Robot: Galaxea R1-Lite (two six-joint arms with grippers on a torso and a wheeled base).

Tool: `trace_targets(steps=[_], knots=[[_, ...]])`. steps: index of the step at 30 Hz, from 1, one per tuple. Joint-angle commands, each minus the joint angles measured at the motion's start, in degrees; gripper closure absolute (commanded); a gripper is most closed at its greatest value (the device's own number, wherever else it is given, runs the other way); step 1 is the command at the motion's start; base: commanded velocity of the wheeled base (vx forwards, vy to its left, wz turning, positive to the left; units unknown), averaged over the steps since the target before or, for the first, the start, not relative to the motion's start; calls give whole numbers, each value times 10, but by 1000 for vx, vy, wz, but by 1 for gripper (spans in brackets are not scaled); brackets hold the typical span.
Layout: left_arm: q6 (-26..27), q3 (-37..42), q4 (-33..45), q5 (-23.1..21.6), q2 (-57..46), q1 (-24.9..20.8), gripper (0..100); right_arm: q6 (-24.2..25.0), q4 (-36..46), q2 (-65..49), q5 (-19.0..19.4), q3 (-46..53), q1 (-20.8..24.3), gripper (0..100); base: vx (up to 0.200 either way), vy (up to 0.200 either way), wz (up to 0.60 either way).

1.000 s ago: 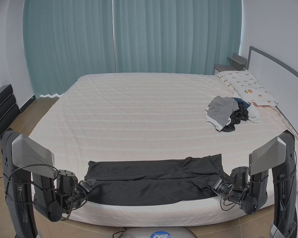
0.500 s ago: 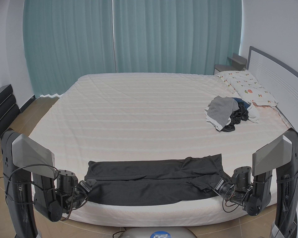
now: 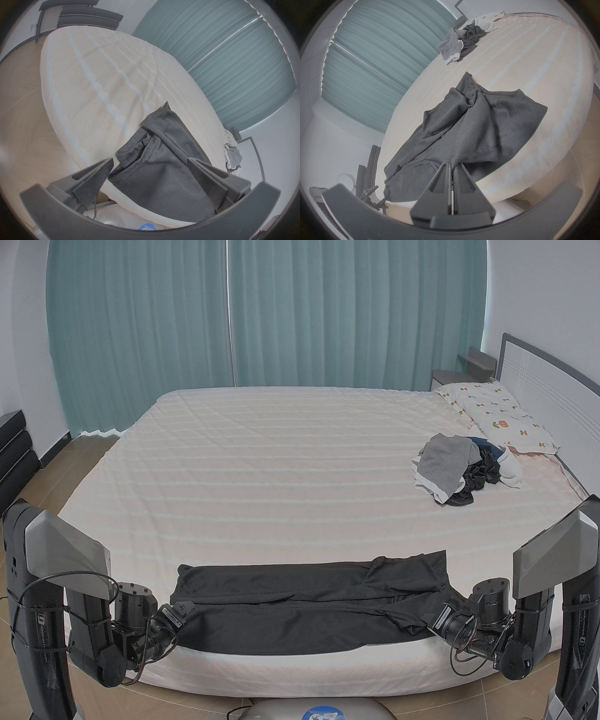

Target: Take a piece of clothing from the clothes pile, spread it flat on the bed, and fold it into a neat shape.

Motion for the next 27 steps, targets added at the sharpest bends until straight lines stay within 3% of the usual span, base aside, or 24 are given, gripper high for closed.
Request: trace_targets(steps=[1, 3, 4, 13, 21, 27], knots=[[0, 0, 0, 0, 2, 0, 0, -2, -5, 4, 0, 6, 2, 100, 0, 0, 0], [0, 1, 0, 0, 2, 0, 0, -2, -5, 4, 0, 9, 2, 100, 0, 0, 0], [1, 1, 0, 0, 2, 0, 0, -4, -5, 8, -1, 15, 3, 0, 0, 0, 0], [3, 0, 0, 4, 6, -1, 0, -28, -6, -14, -2, 33, 0, 0, 0, 0, 0], [3, 0, 0, 3, 6, -1, 0, -30, -6, -81, 18, 33, -60, 0, 0, 0, 0], [4, -1, 0, 3, 6, -1, 0, -23, -5, -89, 34, 17, -63, 0, 0, 0, 0]])
